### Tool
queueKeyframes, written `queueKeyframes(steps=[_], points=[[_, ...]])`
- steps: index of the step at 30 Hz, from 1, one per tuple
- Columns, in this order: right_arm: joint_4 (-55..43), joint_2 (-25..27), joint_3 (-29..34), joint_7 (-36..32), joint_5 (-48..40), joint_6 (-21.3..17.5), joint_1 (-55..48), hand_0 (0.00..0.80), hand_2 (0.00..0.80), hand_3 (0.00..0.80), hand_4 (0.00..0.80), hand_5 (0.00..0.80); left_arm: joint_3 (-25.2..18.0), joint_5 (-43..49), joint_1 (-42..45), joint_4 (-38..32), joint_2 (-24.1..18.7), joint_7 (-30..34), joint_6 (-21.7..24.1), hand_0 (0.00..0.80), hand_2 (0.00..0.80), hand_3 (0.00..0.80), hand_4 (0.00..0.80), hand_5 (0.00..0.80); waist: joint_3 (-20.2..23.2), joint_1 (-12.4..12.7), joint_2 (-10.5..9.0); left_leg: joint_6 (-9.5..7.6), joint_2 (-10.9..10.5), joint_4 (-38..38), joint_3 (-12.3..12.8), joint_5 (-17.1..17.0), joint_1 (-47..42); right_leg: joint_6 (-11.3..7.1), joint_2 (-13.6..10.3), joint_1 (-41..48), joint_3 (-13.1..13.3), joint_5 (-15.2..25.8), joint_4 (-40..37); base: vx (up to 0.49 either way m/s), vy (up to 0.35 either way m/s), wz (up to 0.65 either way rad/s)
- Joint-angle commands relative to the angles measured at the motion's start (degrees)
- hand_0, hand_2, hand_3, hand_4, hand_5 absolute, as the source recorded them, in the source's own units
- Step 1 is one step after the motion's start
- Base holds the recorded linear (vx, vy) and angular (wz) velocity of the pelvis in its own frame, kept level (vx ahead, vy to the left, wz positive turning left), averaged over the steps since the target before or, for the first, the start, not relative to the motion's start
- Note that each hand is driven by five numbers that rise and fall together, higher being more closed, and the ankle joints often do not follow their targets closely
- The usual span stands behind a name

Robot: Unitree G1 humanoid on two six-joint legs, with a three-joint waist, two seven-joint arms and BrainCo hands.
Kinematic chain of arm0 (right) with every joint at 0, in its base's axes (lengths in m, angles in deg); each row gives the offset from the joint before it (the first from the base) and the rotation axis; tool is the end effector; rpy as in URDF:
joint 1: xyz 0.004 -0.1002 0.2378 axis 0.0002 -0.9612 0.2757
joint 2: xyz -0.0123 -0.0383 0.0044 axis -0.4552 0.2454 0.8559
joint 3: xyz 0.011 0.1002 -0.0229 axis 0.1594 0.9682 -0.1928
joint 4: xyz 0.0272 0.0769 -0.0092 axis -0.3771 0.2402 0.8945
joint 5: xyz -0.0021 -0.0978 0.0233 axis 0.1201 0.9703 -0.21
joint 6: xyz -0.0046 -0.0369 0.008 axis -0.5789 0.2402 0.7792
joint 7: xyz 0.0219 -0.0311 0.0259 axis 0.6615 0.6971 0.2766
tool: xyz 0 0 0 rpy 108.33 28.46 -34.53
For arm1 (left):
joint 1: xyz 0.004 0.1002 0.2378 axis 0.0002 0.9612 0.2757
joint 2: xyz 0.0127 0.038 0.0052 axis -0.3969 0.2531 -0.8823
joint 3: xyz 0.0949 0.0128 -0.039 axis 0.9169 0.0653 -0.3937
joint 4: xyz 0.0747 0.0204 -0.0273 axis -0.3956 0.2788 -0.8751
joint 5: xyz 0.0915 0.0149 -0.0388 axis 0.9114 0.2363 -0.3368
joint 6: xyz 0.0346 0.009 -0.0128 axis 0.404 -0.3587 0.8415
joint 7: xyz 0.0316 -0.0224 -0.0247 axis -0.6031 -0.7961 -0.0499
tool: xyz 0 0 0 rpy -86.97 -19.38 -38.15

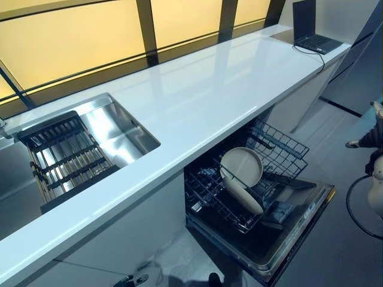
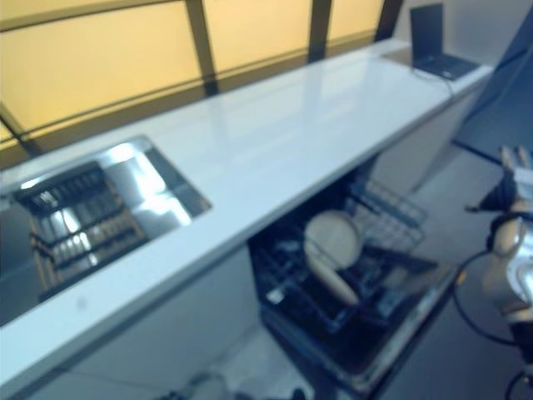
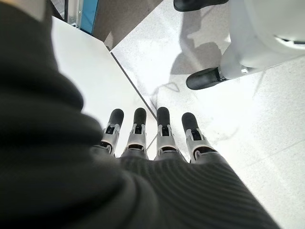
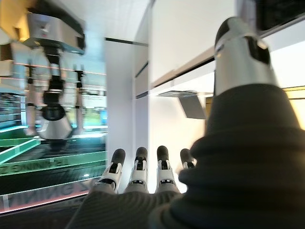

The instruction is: Take plates into dishwasher

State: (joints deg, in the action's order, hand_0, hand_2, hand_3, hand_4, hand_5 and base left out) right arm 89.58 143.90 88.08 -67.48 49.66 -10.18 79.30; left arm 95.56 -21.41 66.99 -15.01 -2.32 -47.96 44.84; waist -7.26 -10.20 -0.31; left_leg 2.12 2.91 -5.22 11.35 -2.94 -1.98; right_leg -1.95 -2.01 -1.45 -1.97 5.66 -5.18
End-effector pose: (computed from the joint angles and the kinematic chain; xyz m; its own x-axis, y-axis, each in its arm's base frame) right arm 0.2284 -0.3315 0.2093 0.7957 -0.5441 0.2661 0.2722 -0.0713 -0.9596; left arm 0.0858 0.2342 -0.1076 0.4072 0.1239 -0.9049 -0.1073 0.9904 0.0873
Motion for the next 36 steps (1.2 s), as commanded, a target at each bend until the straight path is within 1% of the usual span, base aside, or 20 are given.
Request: queueKeyframes(steps=[1,8,9,12,14,15,16,17,18,19,21,22,23,26,28,29,32,34,35,36], points=[[2.3,2.6,4.2,2.1,1.4,0.3,-2.0,0.0,0.0,0.0,0.0,0.0,-2.1,4.3,-1.1,5.0,-2.4,-2.8,-2.1,0.0,0.0,0.0,0.0,0.0,2.3,0.3,-1.43,-1.83,-0.1,0.2,3.5,5.8,-2.2,-2.2,2.3,4.5,-1.4,-5.9,0.2,-0.009,-0.072,-0.1],[5.5,1.2,8.7,4.3,0.4,-1.3,-9.3,0.0,0.0,0.0,0.0,0.0,-5.1,4.8,-0.4,7.5,-4.1,-6.1,-5.0,0.0,0.0,0.0,0.0,0.0,1.5,0.2,-1.97,-1.48,2.1,0.2,2.8,4.7,-2.8,-0.03,3.4,3.0,-2.6,-10.9,7.8,-0.051,-0.169,-0.05],[9.0,1.0,9.0,5.9,-0.4,-2.9,-10.7,0.0,0.0,0.0,0.0,0.0,-6.7,3.5,0.4,8.5,-4.4,-6.8,-4.9,0.0,0.0,0.0,0.0,0.0,1.2,0.4,-2.52,-0.86,2.9,0.2,2.6,3.7,-2.7,1.0,3.9,3.2,-3.5,-11.6,8.3,0.013,-0.251,0.03],[14.0,0.3,10.7,8.8,-1.6,-4.6,-14.4,0.0,0.0,0.0,0.0,0.0,-9.2,2.5,2.0,9.1,-3.8,-7.3,-3.9,0.0,0.0,0.0,0.0,0.0,0.4,0.7,-3.37,0.68,4.0,0.2,1.9,2.2,-1.2,1.73,5.1,4.9,-3.9,-11.9,7.9,-0.048,-0.252,0.11],[16.2,-0.2,11.6,10.2,-1.7,-5.1,-16.0,0.0,0.0,0.0,0.0,0.0,-9.6,2.5,2.2,8.9,-3.5,-7.5,-3.7,0.0,0.0,0.0,0.0,0.0,-0.2,0.6,-3.58,1.3,4.2,0.2,2.8,1.3,-0.1,1.82,5.3,5.4,-4.4,-11.6,7.5,-0.125,-0.135,0.21],[19.3,-0.5,12.6,11.5,-2.3,-5.7,-17.7,0.0,0.0,0.0,0.0,0.0,-9.7,2.8,1.8,8.8,-3.4,-7.2,-3.7,0.0,0.0,0.0,0.0,0.0,-0.9,0.5,-3.86,1.2,4.1,3.3,4.2,2.1,1.2,2.08,5.1,5.4,-5.1,-11.6,7.6,-0.144,-0.084,0.25],[20.6,-0.8,12.7,12.5,-2.2,-5.9,-18.5,0.0,0.0,0.0,0.0,0.0,-9.6,2.9,1.4,8.7,-3.4,-6.8,-3.8,0.0,0.0,0.0,0.0,0.0,-0.9,0.5,-4.07,0.43,3.9,6.9,4.5,4.1,1.8,2.21,4.7,5.2,-5.3,-11.4,7.5,-0.154,-0.08,0.3],[20.9,-0.8,12.8,12.4,-2.1,-5.7,-18.7,0.0,0.0,0.0,0.0,0.0,-9.6,2.9,1.3,8.7,-3.4,-6.8,-3.7,0.0,0.0,0.0,0.0,0.0,-0.9,0.5,-4.09,0.27,3.9,7.7,4.5,4.5,2.0,2.23,4.6,5.1,-5.4,-11.4,7.5,-0.131,0.002,0.42],[23.6,-0.5,12.8,14.1,-4.3,-6.5,-20.1,0.0,0.0,0.0,0.0,0.0,-8.8,2.9,0.3,8.5,-3.6,-6.1,-4.1,0.0,0.0,0.0,0.0,0.0,-0.7,0.1,-4.87,-2.74,3.6,18.3,6.5,11.9,2.6,2.26,3.2,4.6,-5.2,-10.3,7.1,-0.115,0.046,0.39],[24.4,-0.5,13.1,14.5,-5.0,-6.7,-21.0,0.0,0.0,0.0,0.0,0.0,-8.6,2.9,-0.2,8.5,-3.5,-6.1,-4.3,0.0,0.0,0.0,0.0,0.0,-0.5,-0.2,-5.0,-4.32,3.0,21.6,6.7,14.9,2.0,2.12,3.0,4.1,-4.8,-9.8,7.1,-0.121,0.074,0.47],[26.2,-0.6,14.2,14.9,-6.6,-7.7,-23.0,0.0,0.0,0.0,0.0,0.0,-8.5,3.2,-1.2,8.3,-3.3,-6.9,-5.2,0.0,0.0,0.0,0.0,0.0,0.3,-0.5,-4.58,-4.92,1.7,23.8,5.3,15.8,-0.3,1.92,4.0,3.1,-4.1,-9.1,6.8,-0.066,0.097,0.31],[27.5,-0.6,14.6,14.8,-7.4,-8.1,-23.9,0.0,0.0,0.0,0.0,0.0,-8.6,3.5,-1.7,8.4,-3.3,-7.4,-5.7,0.0,0.0,0.0,0.0,0.0,0.6,-0.4,-4.22,-4.89,0.4,23.6,3.3,16.0,-1.3,1.76,4.9,2.7,-3.4,-8.7,6.6,-0.11,0.145,0.12],[29.1,-0.9,15.1,14.6,-8.1,-8.7,-24.7,0.0,0.0,0.0,0.0,0.0,-8.5,3.9,-2.4,8.0,-3.2,-8.0,-7.1,0.0,0.0,0.0,0.0,0.0,0.9,-0.4,-3.57,-4.45,-1.4,19.4,0.9,16.0,-3.1,1.21,6.0,1.6,-3.0,-8.0,6.6,-0.17,0.154,0.0],[35.7,-1.1,13.2,17.4,-13.3,-9.5,-24.3,0.0,0.0,0.0,0.0,0.0,-5.6,3.4,-5.1,7.4,-3.4,-8.4,-10.8,0.0,0.0,0.0,0.0,0.0,-0.1,-1.1,-2.86,-3.75,-4.0,9.6,-1.2,13.9,-5.7,0.03,7.7,-2.0,-3.6,-6.4,7.2,-0.283,0.181,0.18],[38.3,-2.3,11.6,17.5,-16.9,-9.4,-22.7,0.0,0.0,0.0,0.0,0.0,-4.2,3.7,-6.0,8.1,-3.5,-7.8,-11.0,0.0,0.0,0.0,0.0,0.0,-0.8,-0.5,-2.94,-4.1,-5.4,6.5,-3.3,12.8,-5.4,-0.93,8.0,-3.0,-3.5,-4.4,5.3,-0.335,0.153,0.5],[39.0,-2.9,10.4,16.9,-18.3,-9.2,-21.8,0.0,0.0,0.0,0.0,0.0,-3.9,3.7,-6.0,8.5,-3.4,-7.8,-10.6,0.0,0.0,0.0,0.0,0.0,-1.0,-0.1,-3.58,-4.39,-6.3,6.1,-3.2,11.8,-4.6,-1.16,7.5,-4.1,-3.6,-2.6,4.3,-0.325,0.132,0.42],[41.9,-3.2,6.5,13.3,-21.3,-8.0,-18.3,0.0,0.0,0.0,0.0,0.0,-4.2,2.3,-5.5,10.0,-4.1,-7.6,-9.4,0.0,0.0,0.0,0.0,0.0,-1.2,1.0,-3.69,-4.56,-7.7,5.2,-4.9,11.2,-4.2,-1.97,7.7,-5.8,-2.9,-0.6,2.5,-0.296,0.169,0.13],[45.1,-3.5,4.9,9.4,-24.2,-9.7,-16.6,0.0,0.0,0.0,0.0,0.0,-4.6,1.7,-5.9,10.8,-4.6,-7.2,-8.6,0.0,0.0,0.0,0.0,0.0,-0.9,1.4,-3.77,-4.71,-8.3,5.3,-5.4,11.0,-3.9,-2.13,7.8,-6.5,-2.6,0.0,2.3,-0.277,0.194,-0.15],[46.5,-3.8,4.6,6.1,-29.4,-11.8,-16.2,0.0,0.0,0.0,0.0,0.0,-4.6,1.9,-6.2,10.9,-4.8,-6.8,-8.2,0.0,0.0,0.0,0.0,0.0,-0.8,1.5,-3.79,-4.72,-8.6,5.5,-5.3,10.9,-3.8,-2.23,7.8,-6.7,-2.6,0.1,2.5,-0.207,0.176,-0.2],[46.4,-4.4,4.7,4.4,-32.0,-11.4,-15.8,0.0,0.0,0.0,0.0,0.0,-4.4,1.8,-6.3,10.7,-4.8,-6.7,-8.1,0.0,0.0,0.0,0.0,0.0,-0.7,1.5,-3.82,-4.83,-8.7,5.6,-5.0,10.9,-3.9,-2.22,7.6,-6.6,-2.6,0.2,2.4,-0.193,0.182,-0.09]])
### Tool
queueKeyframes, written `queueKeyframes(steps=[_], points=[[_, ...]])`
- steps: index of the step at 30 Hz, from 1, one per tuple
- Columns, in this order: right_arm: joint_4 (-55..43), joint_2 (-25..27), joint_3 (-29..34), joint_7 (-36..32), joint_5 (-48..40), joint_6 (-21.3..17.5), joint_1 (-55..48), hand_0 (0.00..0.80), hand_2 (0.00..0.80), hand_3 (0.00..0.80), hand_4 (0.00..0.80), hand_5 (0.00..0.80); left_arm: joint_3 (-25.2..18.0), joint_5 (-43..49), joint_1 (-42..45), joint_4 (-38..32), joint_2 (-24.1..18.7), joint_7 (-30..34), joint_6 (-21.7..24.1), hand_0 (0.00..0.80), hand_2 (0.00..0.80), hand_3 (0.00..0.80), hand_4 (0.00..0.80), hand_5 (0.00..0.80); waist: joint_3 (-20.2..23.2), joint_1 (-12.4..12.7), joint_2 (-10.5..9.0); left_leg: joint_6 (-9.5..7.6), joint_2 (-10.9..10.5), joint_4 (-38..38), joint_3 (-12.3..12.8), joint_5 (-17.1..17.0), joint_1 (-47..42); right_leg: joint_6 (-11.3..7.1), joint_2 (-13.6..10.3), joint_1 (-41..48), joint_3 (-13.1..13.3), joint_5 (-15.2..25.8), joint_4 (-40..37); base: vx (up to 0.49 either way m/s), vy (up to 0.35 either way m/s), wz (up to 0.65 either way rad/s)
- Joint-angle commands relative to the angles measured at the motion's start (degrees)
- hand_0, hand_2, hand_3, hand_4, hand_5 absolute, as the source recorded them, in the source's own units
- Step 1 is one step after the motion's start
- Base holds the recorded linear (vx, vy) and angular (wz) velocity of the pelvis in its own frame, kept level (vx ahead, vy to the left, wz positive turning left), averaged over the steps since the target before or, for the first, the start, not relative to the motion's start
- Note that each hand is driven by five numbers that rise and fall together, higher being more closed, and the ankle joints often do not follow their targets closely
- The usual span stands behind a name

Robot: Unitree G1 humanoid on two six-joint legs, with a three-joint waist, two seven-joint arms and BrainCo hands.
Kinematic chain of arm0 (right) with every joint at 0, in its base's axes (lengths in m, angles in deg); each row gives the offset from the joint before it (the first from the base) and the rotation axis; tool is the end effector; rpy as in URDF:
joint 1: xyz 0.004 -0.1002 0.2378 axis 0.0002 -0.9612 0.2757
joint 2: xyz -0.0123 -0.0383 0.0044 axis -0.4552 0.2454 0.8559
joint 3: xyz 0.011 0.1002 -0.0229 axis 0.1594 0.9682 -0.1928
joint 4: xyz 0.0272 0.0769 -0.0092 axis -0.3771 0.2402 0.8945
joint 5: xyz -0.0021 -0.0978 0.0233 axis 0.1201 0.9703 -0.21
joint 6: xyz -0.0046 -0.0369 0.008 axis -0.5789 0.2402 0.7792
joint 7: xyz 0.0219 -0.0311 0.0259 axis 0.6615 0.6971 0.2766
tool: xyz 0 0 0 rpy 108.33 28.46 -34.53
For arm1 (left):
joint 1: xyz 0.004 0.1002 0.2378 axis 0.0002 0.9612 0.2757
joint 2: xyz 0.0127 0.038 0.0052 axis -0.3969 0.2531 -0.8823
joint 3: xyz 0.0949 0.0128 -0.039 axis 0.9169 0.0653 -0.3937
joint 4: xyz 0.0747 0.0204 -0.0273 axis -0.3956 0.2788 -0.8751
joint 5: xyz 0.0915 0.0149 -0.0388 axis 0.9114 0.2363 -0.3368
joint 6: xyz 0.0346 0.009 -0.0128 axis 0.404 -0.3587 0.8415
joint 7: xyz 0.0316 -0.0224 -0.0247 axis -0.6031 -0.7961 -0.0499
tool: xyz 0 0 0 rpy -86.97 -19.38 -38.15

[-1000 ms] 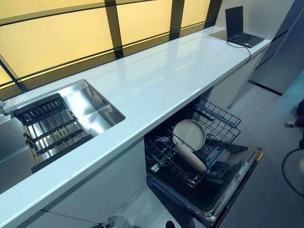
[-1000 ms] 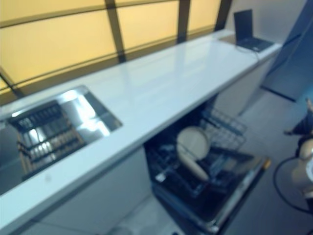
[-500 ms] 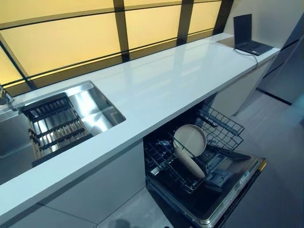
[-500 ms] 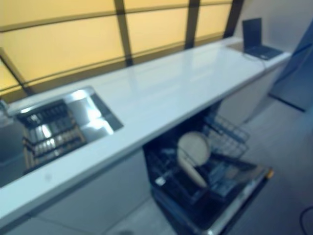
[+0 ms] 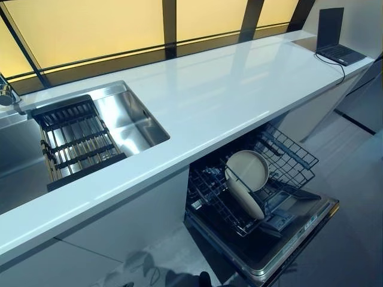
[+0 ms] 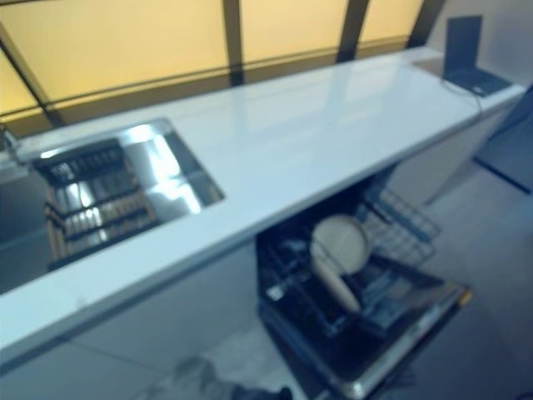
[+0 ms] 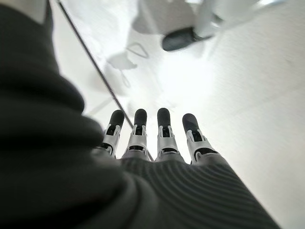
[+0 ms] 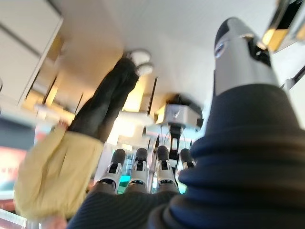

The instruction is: Take plates into dishwasher

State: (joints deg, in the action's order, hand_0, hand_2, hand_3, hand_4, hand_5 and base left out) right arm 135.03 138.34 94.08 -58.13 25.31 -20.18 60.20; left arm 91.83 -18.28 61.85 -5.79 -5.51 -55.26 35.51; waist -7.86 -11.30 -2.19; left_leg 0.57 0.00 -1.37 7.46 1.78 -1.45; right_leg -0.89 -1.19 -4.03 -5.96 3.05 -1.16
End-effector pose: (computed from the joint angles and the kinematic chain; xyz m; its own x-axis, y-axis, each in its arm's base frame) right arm 0.1058 -0.4314 0.0573 0.2757 -0.8989 -0.3404 0.0048 0.3554 -0.9347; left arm 0.0844 0.2604 -0.1038 0.1710 0.3272 -0.9293 -0.1715 0.9387 0.2990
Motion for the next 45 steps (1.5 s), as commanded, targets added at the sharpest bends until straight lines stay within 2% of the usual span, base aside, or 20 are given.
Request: queueKeyframes(steps=[1,3,6,9,12,14,15,18,19,21,23,25,27,31,33,36,38,41,44,45], points=[[1.3,0.4,-0.8,-7.4,-10.6,-0.2,3.5,0.0,0.0,0.0,0.0,0.0,-0.6,-0.9,-1.3,1.3,-1.7,0.8,1.6,0.0,0.0,0.0,0.0,0.0,0.1,2.6,-2.09,-3.42,-5.9,2.2,-0.7,6.4,-4.4,-3.34,6.7,-3.8,1.2,2.8,-1.6,-0.155,0.164,-0.02],[6.3,-0.6,0.2,-10.1,-14.1,-3.6,3.3,0.0,0.0,0.0,0.0,0.0,-0.2,0.9,-1.7,1.4,-2.0,1.3,2.5,0.0,0.0,0.0,0.0,0.0,0.2,2.6,-2.41,-3.58,-6.1,3.0,0.3,6.8,-4.9,-3.79,6.5,-3.9,0.6,3.3,-1.2,-0.129,0.137,-0.02],[10.6,-1.0,2.6,-11.7,-18.8,-5.4,2.1,0.0,0.0,0.0,0.0,0.0,1.0,2.9,-1.9,1.7,-2.4,1.2,3.1,0.0,0.0,0.0,0.0,0.0,-0.2,2.6,-2.83,-3.85,-6.5,3.5,0.4,7.1,-6.0,-4.32,6.5,-3.9,0.9,4.5,-1.3,-0.121,0.109,0.03],[12.5,-2.2,5.4,-13.2,-21.8,-5.5,0.2,0.0,0.0,0.0,0.0,0.0,1.0,4.0,-2.4,2.1,-3.8,1.2,2.1,0.0,0.0,0.0,0.0,0.0,-0.9,1.8,-2.8,-4.34,-6.2,3.1,0.6,6.5,-6.1,-4.77,6.0,-4.4,2.9,4.5,0.8,-0.144,0.04,0.02],[16.9,-5.5,6.3,-14.9,-25.5,-5.5,0.2,0.0,0.0,0.0,0.0,0.0,-0.9,3.0,-2.2,4.2,-5.4,2.0,1.0,0.0,0.0,0.0,0.0,0.0,-1.1,2.7,-2.06,-4.96,-4.8,1.1,0.5,4.7,-5.7,-5.16,2.7,-4.0,2.4,3.1,5.3,-0.208,-0.014,-0.01],[18.7,-7.0,6.3,-15.0,-28.6,-6.0,0.6,0.0,0.0,0.0,0.0,0.0,-1.9,2.6,-1.4,5.5,-5.8,2.4,0.9,0.0,0.0,0.0,0.0,0.0,-1.1,3.4,-1.44,-5.37,-3.7,1.4,0.6,4.7,-5.3,-4.74,0.6,-3.6,3.2,3.2,7.8,-0.21,-0.062,-0.13],[19.8,-8.6,6.7,-15.0,-30.7,-5.9,0.7,0.0,0.0,0.0,0.0,0.0,-2.3,2.4,-0.7,6.4,-6.2,2.4,0.7,0.0,0.0,0.0,0.0,0.0,-0.8,3.8,-0.98,-5.8,-2.1,2.4,0.7,5.1,-4.4,-3.87,-1.4,-2.3,4.9,3.3,9.5,-0.209,-0.151,-0.22],[21.2,-12.8,6.9,-14.7,-38.1,-5.8,1.3,0.0,0.0,0.0,0.0,0.0,-2.9,3.1,0.1,8.0,-6.9,2.6,0.7,0.0,0.0,0.0,0.0,0.0,0.0,5.4,-1.39,-6.6,0.5,6.4,0.0,6.8,-1.7,-3.46,-5.3,1.8,7.1,5.6,7.1,-0.19,-0.244,-0.17],[21.2,-12.9,6.9,-14.7,-38.1,-5.8,1.4,0.0,0.0,0.0,0.0,0.0,-2.9,3.1,0.1,8.0,-6.9,2.6,0.7,0.0,0.0,0.0,0.0,0.0,0.1,5.4,-1.44,-6.61,0.5,6.4,0.1,6.7,-1.6,-3.47,-5.4,1.7,7.2,5.7,7.0,-0.194,-0.294,-0.13],[23.1,-17.0,4.8,-12.5,-41.8,-7.1,2.7,0.0,0.0,0.0,0.0,0.0,-3.5,2.9,-0.4,8.7,-9.1,2.9,1.3,0.0,0.0,0.0,0.0,0.0,0.2,7.2,-2.59,-6.97,2.8,9.9,-0.3,8.7,1.0,-4.67,-8.2,3.7,8.2,7.4,4.1,-0.302,-0.467,-0.21],[24.0,-19.0,3.5,-11.3,-43.4,-7.8,3.2,0.0,0.0,0.0,0.0,0.0,-4.1,2.9,-1.2,8.7,-10.1,3.0,1.8,0.0,0.0,0.0,0.0,0.0,0.1,8.4,-3.58,-6.0,4.8,11.9,-0.1,8.8,2.3,-5.27,-7.9,5.1,5.8,3.8,2.3,-0.293,-0.5,-0.17],[24.3,-20.2,2.7,-11.1,-45.1,-8.1,3.1,0.0,0.0,0.0,0.0,0.0,-3.3,1.5,-2.0,8.1,-9.7,2.1,2.6,0.0,0.0,0.0,0.0,0.0,0.0,8.7,-3.89,-4.86,5.5,13.1,-1.1,8.3,4.0,-5.69,-7.3,5.4,5.1,1.9,2.0,-0.224,-0.36,0.0],[24.9,-21.8,2.3,-10.8,-47.0,-9.3,3.0,0.0,0.0,0.0,0.0,0.0,-2.7,0.8,-2.9,6.8,-9.0,2.2,2.3,0.0,0.0,0.0,0.0,0.0,0.0,8.3,-3.55,-3.1,6.4,9.5,-1.3,5.5,3.2,-6.0,-5.8,5.2,4.8,0.2,1.9,-0.236,-0.324,0.23],[24.8,-22.3,2.2,-12.5,-49.8,-8.5,3.6,0.0,0.0,0.0,0.0,0.0,-1.5,1.6,-3.1,5.4,-8.0,3.8,2.4,0.0,0.0,0.0,0.0,0.0,0.4,7.9,-2.65,-1.6,6.2,2.8,-2.2,1.6,1.8,-6.0,-4.4,6.1,3.6,-2.0,1.0,-0.225,-0.229,0.26],[25.0,-22.5,1.4,-13.0,-50.4,-8.2,4.6,0.0,0.0,0.0,0.0,0.0,-0.4,0.2,-3.1,4.9,-7.1,3.3,2.0,0.0,0.0,0.0,0.0,0.0,0.5,8.0,-1.88,-0.6,6.5,-0.1,-2.6,-0.3,1.6,-5.47,-3.6,6.2,2.8,-3.7,1.5,-0.228,-0.215,0.1],[24.9,-24.0,0.0,-11.7,-54.7,-8.0,5.3,0.0,0.0,0.0,0.0,0.0,-0.5,-3.6,-0.8,4.7,-5.6,3.1,3.2,0.0,0.0,0.0,0.0,0.0,0.2,8.0,-0.45,1.5,7.9,-3.6,-2.6,-4.0,1.9,-2.78,-1.4,6.2,1.0,-7.4,4.1,-0.214,-0.25,0.12],[24.9,-24.5,0.2,-10.3,-58.3,-7.7,5.7,0.0,0.0,0.0,0.0,0.0,-1.1,-4.2,0.0,4.5,-4.4,3.7,4.5,0.0,0.0,0.0,0.0,0.0,-0.2,7.7,-0.13,3.06,8.3,-3.6,-1.9,-7.1,5.5,-1.04,0.2,7.2,-0.2,-7.7,2.7,-0.223,-0.204,0.45],[25.7,-25.5,0.4,-8.8,-59.1,-7.3,6.6,0.0,0.0,0.0,0.0,0.0,-0.7,-4.1,-0.2,4.4,-2.1,3.5,5.0,0.0,0.0,0.0,0.0,0.0,-1.0,8.2,0.27,2.37,7.3,-3.6,-1.9,-7.4,7.3,-0.13,1.0,7.5,-0.5,-8.2,2.4,-0.226,-0.141,0.54],[26.7,-26.2,0.1,-7.6,-60.2,-7.7,7.2,0.0,0.0,0.0,0.0,0.0,-0.4,-3.2,-0.1,4.0,-1.7,4.4,5.2,0.0,0.0,0.0,0.0,0.0,-1.2,8.6,-0.05,1.34,7.1,3.2,-1.7,-3.8,7.4,-0.1,-0.6,7.1,-0.9,-7.7,2.5,-0.105,-0.029,0.13],[27.0,-27.0,-0.2,-6.8,-60.6,-8.0,7.4,0.0,0.0,0.0,0.0,0.0,-0.3,-3.3,0.6,2.7,-1.5,4.0,4.6,0.0,0.0,0.0,0.0,0.0,-1.2,9.0,0.31,0.6,6.9,5.0,-2.3,-1.4,5.4,-0.47,-1.4,6.1,-0.8,-7.4,3.3,-0.093,0.023,0.01]])
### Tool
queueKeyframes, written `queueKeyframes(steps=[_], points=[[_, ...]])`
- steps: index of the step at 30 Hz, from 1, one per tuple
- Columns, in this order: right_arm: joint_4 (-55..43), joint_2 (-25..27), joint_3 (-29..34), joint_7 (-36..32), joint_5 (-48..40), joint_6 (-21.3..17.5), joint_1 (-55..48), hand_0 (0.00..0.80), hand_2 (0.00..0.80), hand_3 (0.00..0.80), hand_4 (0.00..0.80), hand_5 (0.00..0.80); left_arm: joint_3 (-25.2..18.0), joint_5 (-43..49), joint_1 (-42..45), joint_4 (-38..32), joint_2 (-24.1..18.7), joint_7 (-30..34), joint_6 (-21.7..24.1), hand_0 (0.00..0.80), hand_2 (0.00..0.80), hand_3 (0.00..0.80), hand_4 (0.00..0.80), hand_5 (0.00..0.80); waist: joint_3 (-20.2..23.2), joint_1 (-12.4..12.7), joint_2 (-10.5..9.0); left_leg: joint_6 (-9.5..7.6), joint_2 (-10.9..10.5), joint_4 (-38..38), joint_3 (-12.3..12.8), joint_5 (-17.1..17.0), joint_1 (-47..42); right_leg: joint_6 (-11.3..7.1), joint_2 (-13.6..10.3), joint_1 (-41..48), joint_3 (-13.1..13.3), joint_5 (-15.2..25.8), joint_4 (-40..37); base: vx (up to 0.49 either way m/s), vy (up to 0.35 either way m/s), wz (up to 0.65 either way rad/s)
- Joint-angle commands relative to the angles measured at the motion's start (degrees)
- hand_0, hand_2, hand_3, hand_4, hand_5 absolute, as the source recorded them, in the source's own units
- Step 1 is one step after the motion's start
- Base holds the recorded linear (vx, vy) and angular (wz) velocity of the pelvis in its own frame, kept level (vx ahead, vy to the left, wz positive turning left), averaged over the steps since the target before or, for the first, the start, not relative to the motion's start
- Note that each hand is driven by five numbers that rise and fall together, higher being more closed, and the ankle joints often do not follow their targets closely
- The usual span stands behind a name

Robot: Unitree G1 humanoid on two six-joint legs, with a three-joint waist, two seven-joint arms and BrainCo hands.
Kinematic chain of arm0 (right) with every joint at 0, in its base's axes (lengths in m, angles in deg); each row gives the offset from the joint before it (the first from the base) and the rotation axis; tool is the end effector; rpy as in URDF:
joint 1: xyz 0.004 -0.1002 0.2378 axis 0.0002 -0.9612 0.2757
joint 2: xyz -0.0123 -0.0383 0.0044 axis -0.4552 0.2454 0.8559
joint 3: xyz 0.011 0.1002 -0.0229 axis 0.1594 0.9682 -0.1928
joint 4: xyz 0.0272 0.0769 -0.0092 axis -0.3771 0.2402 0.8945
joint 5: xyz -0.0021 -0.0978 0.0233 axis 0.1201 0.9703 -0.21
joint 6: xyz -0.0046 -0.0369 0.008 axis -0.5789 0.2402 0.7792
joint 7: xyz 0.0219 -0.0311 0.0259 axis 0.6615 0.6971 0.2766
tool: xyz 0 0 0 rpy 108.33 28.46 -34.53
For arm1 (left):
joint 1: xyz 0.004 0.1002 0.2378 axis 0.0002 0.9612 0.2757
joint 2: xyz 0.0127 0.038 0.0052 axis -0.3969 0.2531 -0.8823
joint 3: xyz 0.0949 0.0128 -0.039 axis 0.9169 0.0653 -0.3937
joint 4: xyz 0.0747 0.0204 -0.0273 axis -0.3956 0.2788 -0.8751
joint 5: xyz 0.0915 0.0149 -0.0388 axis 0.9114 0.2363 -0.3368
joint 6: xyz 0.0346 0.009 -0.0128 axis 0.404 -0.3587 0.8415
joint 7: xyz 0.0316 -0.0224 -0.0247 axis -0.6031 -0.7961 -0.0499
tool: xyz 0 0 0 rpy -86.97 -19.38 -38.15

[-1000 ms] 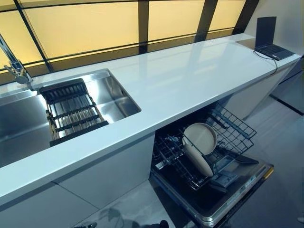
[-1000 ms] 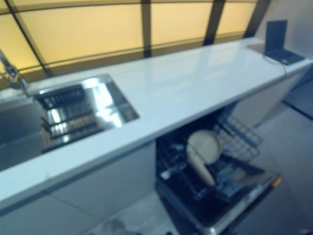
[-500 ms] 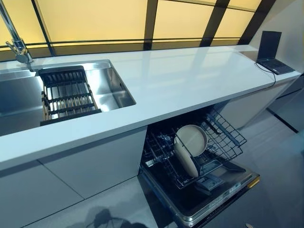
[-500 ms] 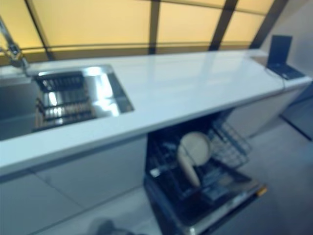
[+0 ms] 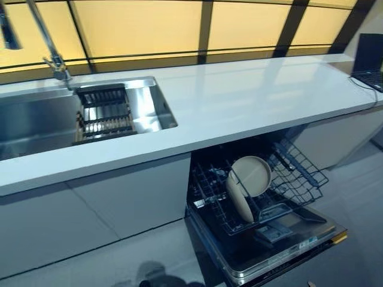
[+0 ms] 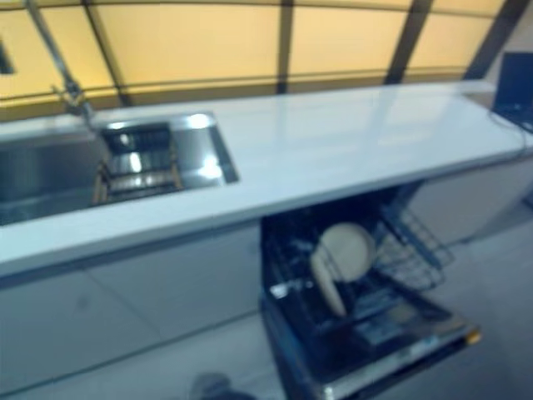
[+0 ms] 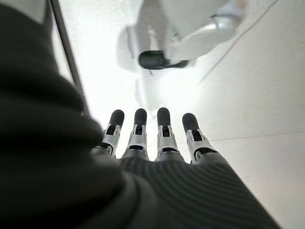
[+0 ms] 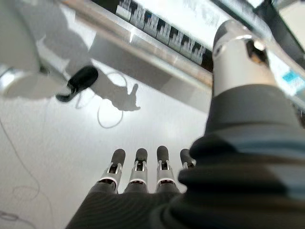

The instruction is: Take plates into dishwasher

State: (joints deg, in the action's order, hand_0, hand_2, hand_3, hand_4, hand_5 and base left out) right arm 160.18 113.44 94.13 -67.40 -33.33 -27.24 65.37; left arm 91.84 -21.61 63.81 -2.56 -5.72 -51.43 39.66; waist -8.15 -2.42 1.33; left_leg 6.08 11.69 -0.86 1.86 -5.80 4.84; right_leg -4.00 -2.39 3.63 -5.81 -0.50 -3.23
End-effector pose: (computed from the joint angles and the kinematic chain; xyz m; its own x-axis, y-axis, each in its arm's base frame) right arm 0.0720 -0.3224 -0.0767 0.1940 -0.2812 -0.9398 0.7842 0.6201 -0.0236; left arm 0.0648 0.2637 -0.1071 0.1652 0.2770 -0.9466 -0.2193 0.9460 0.2385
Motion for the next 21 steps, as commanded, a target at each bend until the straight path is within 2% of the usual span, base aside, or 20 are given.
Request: queueKeyframes(steps=[1,3,6,10,15,21], points=[[2.1,-2.4,-0.3,2.6,-2.1,-1.3,2.3,0.0,0.0,0.0,0.0,0.0,0.0,-0.4,-1.2,-1.0,-1.2,-0.1,0.4,0.0,0.0,0.0,0.0,0.0,-0.8,-0.1,-2.7,-4.83,-4.6,3.7,3.7,6.0,-1.8,2.68,-0.2,-2.4,-0.9,-3.9,5.9,-0.084,0.051,0.01],[2.8,-3.0,0.4,2.7,-4.1,-2.9,1.8,0.0,0.0,0.0,0.0,0.0,0.7,0.1,-1.1,-1.0,-1.0,-0.1,1.2,0.0,0.0,0.0,0.0,0.0,-1.2,-0.8,-1.28,-4.41,-4.8,1.9,4.5,5.6,-3.5,2.66,-0.4,-3.5,-1.4,-4.0,7.0,-0.074,0.08,0.0],[2.3,-2.3,2.0,2.9,-5.3,-3.7,2.2,0.0,0.0,0.0,0.0,0.0,2.1,0.2,-1.7,-2.0,-1.1,0.4,2.8,0.0,0.0,0.0,0.0,0.0,-2.9,-1.9,0.49,-4.14,-6.0,3.1,4.0,6.1,-2.7,2.53,-0.9,-4.9,-0.5,-3.8,8.1,-0.123,0.138,0.0],[2.1,-1.6,2.1,2.7,-6.2,-5.2,3.9,0.0,0.0,0.0,0.0,0.0,3.0,-0.4,-2.4,-2.8,-1.7,0.1,2.8,0.0,0.0,0.0,0.0,0.0,-4.8,-2.4,2.38,-4.65,-7.7,4.6,3.9,7.2,-1.6,1.53,-1.9,-6.1,0.3,-2.6,7.7,-0.136,0.166,0.05],[0.8,-1.2,0.7,1.8,-5.3,-5.7,6.5,0.0,0.0,0.0,0.0,0.0,3.4,-0.8,-3.4,-2.4,-1.7,0.2,2.8,0.0,0.0,0.0,0.0,0.0,-5.8,-3.2,2.76,-5.42,-8.5,5.9,5.6,8.8,-0.9,0.31,-2.8,-7.0,2.0,-0.7,5.8,-0.088,0.167,-0.08],[0.3,-0.9,-0.1,-2.3,-4.6,-10.1,10.2,0.0,0.0,0.0,0.0,0.0,4.0,-1.6,-4.0,-2.8,-0.9,0.7,3.9,0.0,0.0,0.0,0.0,0.0,-7.9,-3.5,3.21,-7.13,-8.8,12.1,9.6,12.7,1.6,-1.02,-4.3,-8.6,4.9,1.0,5.2,-0.068,0.151,-0.29]])
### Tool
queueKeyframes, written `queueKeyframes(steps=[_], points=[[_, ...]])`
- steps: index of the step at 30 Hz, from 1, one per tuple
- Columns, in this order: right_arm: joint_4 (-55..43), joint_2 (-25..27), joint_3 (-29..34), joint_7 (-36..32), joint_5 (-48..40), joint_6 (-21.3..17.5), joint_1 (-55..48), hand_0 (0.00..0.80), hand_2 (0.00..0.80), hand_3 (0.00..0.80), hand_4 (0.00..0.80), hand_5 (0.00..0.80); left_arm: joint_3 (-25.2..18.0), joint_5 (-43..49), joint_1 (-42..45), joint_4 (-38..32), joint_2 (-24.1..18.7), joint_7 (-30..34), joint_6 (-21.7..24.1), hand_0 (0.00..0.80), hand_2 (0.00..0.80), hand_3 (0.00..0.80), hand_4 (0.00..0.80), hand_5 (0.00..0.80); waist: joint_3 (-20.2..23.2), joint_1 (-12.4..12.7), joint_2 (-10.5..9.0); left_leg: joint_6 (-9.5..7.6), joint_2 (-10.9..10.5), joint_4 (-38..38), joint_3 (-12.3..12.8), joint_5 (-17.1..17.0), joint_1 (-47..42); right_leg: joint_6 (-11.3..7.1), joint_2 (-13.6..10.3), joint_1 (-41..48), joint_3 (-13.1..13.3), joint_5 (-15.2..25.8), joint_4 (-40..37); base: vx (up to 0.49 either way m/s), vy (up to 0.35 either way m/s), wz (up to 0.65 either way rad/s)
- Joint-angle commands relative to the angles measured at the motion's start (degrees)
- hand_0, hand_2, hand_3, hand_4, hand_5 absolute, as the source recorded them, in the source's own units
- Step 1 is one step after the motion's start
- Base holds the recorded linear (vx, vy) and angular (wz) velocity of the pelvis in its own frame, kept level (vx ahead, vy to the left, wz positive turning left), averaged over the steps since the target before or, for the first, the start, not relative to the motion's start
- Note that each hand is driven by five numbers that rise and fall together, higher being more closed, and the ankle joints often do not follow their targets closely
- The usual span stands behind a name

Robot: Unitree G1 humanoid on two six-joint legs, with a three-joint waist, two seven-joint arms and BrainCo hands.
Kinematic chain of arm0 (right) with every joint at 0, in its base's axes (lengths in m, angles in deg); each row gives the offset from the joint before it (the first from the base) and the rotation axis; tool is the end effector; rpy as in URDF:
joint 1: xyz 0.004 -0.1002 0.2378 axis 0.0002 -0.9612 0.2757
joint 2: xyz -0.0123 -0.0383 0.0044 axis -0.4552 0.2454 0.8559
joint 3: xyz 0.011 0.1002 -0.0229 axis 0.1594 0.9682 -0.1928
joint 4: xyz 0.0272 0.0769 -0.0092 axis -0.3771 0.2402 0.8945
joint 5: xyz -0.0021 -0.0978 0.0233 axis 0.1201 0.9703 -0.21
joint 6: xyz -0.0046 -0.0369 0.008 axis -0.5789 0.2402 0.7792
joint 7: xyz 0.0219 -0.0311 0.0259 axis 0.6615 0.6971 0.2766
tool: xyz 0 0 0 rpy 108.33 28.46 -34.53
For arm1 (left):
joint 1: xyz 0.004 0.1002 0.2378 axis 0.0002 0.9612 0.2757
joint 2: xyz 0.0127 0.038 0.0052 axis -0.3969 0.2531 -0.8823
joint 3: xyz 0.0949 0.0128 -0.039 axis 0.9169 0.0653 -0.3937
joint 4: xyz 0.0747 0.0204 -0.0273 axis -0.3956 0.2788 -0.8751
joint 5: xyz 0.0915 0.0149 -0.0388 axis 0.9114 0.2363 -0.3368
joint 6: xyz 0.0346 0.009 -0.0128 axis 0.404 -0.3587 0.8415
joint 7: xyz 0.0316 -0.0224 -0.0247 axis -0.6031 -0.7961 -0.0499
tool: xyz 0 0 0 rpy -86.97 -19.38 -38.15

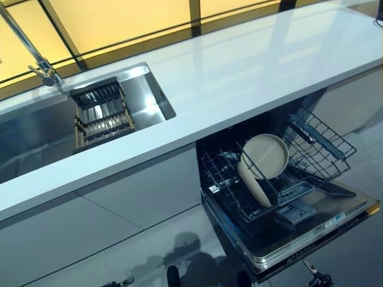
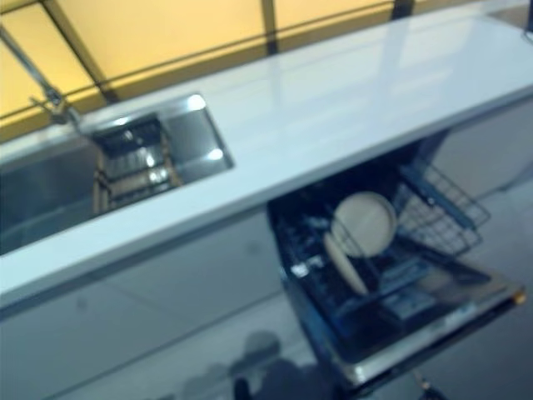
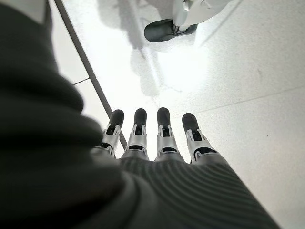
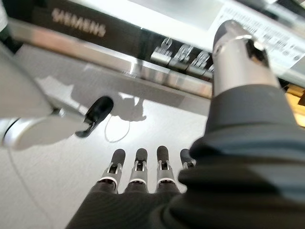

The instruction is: Take plates into dishwasher

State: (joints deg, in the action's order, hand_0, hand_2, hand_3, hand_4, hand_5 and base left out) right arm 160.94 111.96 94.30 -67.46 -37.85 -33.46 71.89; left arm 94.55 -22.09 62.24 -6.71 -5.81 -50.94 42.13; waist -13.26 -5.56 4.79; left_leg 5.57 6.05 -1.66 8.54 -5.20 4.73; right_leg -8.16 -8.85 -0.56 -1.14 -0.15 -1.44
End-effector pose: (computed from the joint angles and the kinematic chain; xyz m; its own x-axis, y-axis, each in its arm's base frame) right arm 0.1143 -0.3147 -0.0703 0.3666 -0.3178 -0.8744 0.7978 0.5909 0.1197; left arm 0.0896 0.2596 -0.1025 0.3022 0.2547 -0.9186 -0.1696 0.9626 0.2112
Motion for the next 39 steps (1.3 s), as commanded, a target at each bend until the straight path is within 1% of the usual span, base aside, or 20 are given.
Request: queueKeyframes(steps=[1,3,4,5,7,8,10,11,13,16,19,20,25,29,32,36,39], points=[[-0.5,0.6,-0.3,-2.2,-0.1,-3.9,3.8,0.0,0.0,0.0,0.0,0.0,1.3,-1.2,-2.5,1.3,-0.8,0.3,1.4,0.0,0.0,0.0,0.0,0.0,-2.9,-0.4,-0.16,-6.67,-3.1,13.3,3.1,12.3,1.9,3.12,2.2,-4.5,0.3,0.7,3.5,-0.066,0.129,-0.27],[-1.1,0.4,-0.6,-3.8,-1.3,-6.6,5.9,0.0,0.0,0.0,0.0,0.0,1.8,-1.7,-2.8,1.3,-0.5,0.7,1.5,0.0,0.0,0.0,0.0,0.0,-4.2,-0.3,1.0,-7.27,-3.4,16.3,4.0,13.9,3.3,3.01,1.3,-5.2,0.9,1.2,3.9,-0.069,0.178,-0.29],[-1.2,0.4,-0.6,-4.0,-1.3,-7.0,6.4,0.0,0.0,0.0,0.0,0.0,1.8,-2.0,-2.7,1.4,-0.4,0.8,1.6,0.0,0.0,0.0,0.0,0.0,-4.3,-0.3,1.22,-7.37,-3.5,16.5,4.3,14.1,3.5,2.94,1.1,-5.3,1.0,1.4,3.7,-0.07,0.216,-0.28],[-1.5,0.2,-0.8,-5.9,-2.2,-8.5,7.4,0.0,0.0,0.0,0.0,0.0,1.7,-2.4,-2.5,1.4,-0.4,1.0,1.7,0.0,0.0,0.0,0.0,0.0,-4.7,-0.3,1.83,-7.56,-3.7,17.1,4.9,14.5,4.0,2.85,0.6,-5.6,1.2,1.9,3.3,-0.056,0.172,-0.21],[-2.3,-0.6,-1.5,-7.6,-3.5,-10.4,9.0,0.0,0.0,0.0,0.0,0.0,1.6,-3.0,-2.2,1.3,0.0,1.1,2.0,0.0,0.0,0.0,0.0,0.0,-5.2,-0.1,2.62,-7.87,-4.4,17.7,5.2,14.8,4.5,2.86,0.0,-6.0,1.6,2.7,2.7,-0.056,0.174,-0.26],[-2.4,-0.7,-1.6,-7.9,-3.9,-10.6,9.3,0.0,0.0,0.0,0.0,0.0,1.5,-3.1,-2.1,1.3,0.1,1.1,2.1,0.0,0.0,0.0,0.0,0.0,-5.3,0.0,2.76,-7.89,-4.4,17.8,5.4,14.9,4.6,2.85,-0.1,-6.1,1.7,2.9,2.6,-0.044,0.148,-0.32],[-3.8,-1.4,-2.4,-12.0,-8.0,-11.6,11.5,0.0,0.0,0.0,0.0,0.0,1.3,-4.0,-1.6,1.4,0.8,1.1,2.7,0.0,0.0,0.0,0.0,0.0,-5.9,0.2,3.82,-8.14,-4.9,18.7,6.1,15.4,5.1,2.9,-0.7,-6.6,1.9,3.3,2.4,-0.039,0.187,-0.29],[-4.4,-1.6,-2.9,-12.8,-8.5,-11.9,12.4,0.0,0.0,0.0,0.0,0.0,1.3,-4.4,-1.4,1.5,1.0,1.2,2.9,0.0,0.0,0.0,0.0,0.0,-5.9,0.3,4.18,-8.16,-5.0,19.2,6.2,15.6,5.4,2.96,-0.9,-6.8,2.0,3.2,2.5,-0.032,0.167,-0.24],[-5.2,-1.5,-3.9,-14.8,-9.0,-11.9,14.4,0.0,0.0,0.0,0.0,0.0,1.0,-4.6,-1.0,1.7,1.1,1.8,3.4,0.0,0.0,0.0,0.0,0.0,-5.9,0.7,4.85,-8.25,-5.0,20.5,6.6,16.0,6.1,3.17,-1.3,-7.4,2.1,3.2,3.1,0.01,0.117,-0.2],[-6.7,-1.6,-5.4,-15.9,-9.6,-11.4,16.6,0.0,0.0,0.0,0.0,0.0,1.0,-4.5,-0.8,1.3,1.2,2.2,3.2,0.0,0.0,0.0,0.0,0.0,-5.8,1.0,5.49,-8.41,-4.9,21.9,6.9,16.6,6.4,3.31,-1.7,-7.8,1.9,2.8,4.0,0.041,0.074,-0.05],[-8.7,-0.7,-7.6,-18.5,-10.4,-10.2,20.5,0.0,0.0,0.0,0.0,0.0,1.9,-4.5,-0.6,0.3,1.4,3.5,2.9,0.0,0.0,0.0,0.0,0.0,-6.1,1.1,6.92,-8.18,-4.6,22.6,7.1,16.6,6.6,3.53,-2.4,-8.2,1.5,2.2,5.3,0.045,0.06,0.02],[-9.6,-0.4,-8.1,-18.2,-10.2,-9.8,21.5,0.0,0.0,0.0,0.0,0.0,2.3,-4.6,-0.6,-0.2,1.5,3.8,2.7,0.0,0.0,0.0,0.0,0.0,-6.1,1.2,7.31,-8.12,-4.7,22.3,7.2,16.5,6.5,3.54,-2.5,-8.1,1.4,2.1,5.3,0.033,0.058,0.03],[-15.7,1.4,-11.0,-19.0,-11.6,-9.7,27.2,0.0,0.0,0.0,0.0,0.0,4.3,-5.6,-0.4,-2.5,1.9,4.5,1.0,0.0,0.0,0.0,0.0,0.0,-6.3,2.0,9.27,-7.56,-5.8,20.4,6.3,15.2,6.3,3.66,-3.1,-8.4,0.9,1.4,5.5,0.014,0.039,0.05],[-21.5,1.6,-13.5,-19.5,-12.0,-10.5,30.7,0.0,0.0,0.0,0.0,0.0,4.6,-5.2,0.0,-3.8,1.4,5.0,-0.1,0.0,0.0,0.0,0.0,0.0,-6.4,2.5,9.57,-7.15,-5.9,19.4,5.4,14.3,6.0,3.81,-2.9,-8.5,0.4,0.5,6.5,0.005,-0.028,0.03],[-24.5,1.6,-15.1,-20.2,-13.1,-11.8,33.3,0.0,0.0,0.0,0.0,0.0,5.1,-5.0,-0.2,-4.4,1.2,5.1,-0.5,0.0,0.0,0.0,0.0,0.0,-6.4,3.0,9.24,-6.96,-5.9,18.5,4.5,13.7,5.8,3.85,-2.7,-8.4,-0.2,-0.2,6.9,0.001,-0.05,0.0],[-26.0,2.1,-15.5,-20.8,-14.8,-13.4,35.7,0.0,0.0,0.0,0.0,0.0,5.3,-4.8,-0.2,-4.4,1.4,5.2,-0.4,0.0,0.0,0.0,0.0,0.0,-5.9,3.6,8.69,-6.79,-5.8,17.5,3.8,13.1,5.2,3.88,-2.4,-8.0,-0.8,-0.6,7.3,0.026,-0.056,0.04],[-27.6,2.9,-15.4,-21.1,-17.1,-14.6,37.0,0.0,0.0,0.0,0.0,0.0,5.8,-4.6,-0.2,-4.7,1.4,5.0,-0.6,0.0,0.0,0.0,0.0,0.0,-5.4,4.1,8.06,-6.46,-5.8,14.8,3.0,11.8,4.2,3.8,-2.0,-7.0,-1.6,-0.4,6.1,0.03,-0.082,0.08]])
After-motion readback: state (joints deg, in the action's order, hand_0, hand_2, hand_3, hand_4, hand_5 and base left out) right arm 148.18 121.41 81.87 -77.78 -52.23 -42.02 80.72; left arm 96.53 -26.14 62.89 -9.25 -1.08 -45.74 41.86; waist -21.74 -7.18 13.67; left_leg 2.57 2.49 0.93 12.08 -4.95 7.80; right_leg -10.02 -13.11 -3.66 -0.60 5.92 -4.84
